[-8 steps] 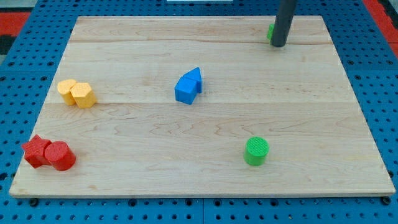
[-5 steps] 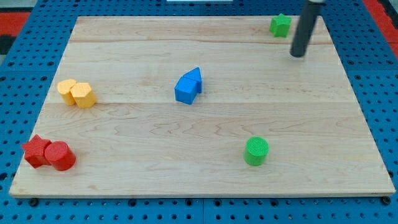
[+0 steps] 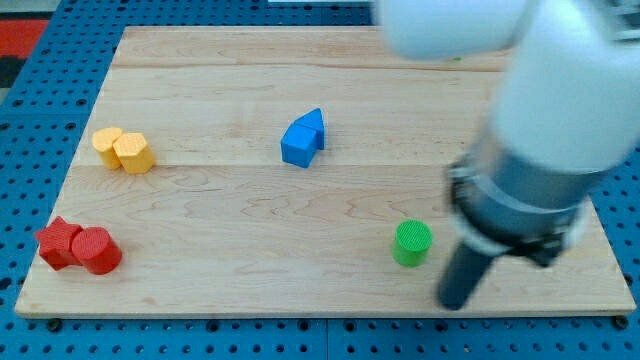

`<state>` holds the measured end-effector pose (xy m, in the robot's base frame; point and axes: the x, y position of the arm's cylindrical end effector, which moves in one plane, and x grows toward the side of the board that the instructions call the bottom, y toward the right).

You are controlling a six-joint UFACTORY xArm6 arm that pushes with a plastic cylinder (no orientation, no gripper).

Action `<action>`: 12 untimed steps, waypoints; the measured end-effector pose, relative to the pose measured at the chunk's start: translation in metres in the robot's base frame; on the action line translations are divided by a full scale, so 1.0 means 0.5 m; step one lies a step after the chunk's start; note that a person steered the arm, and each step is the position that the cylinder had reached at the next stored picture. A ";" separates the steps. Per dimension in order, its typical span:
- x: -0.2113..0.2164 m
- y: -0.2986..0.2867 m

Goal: Push the green circle close btoom to the green star

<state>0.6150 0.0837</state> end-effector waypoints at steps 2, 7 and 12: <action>-0.042 -0.102; -0.420 0.096; -0.468 0.166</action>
<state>0.3809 0.1667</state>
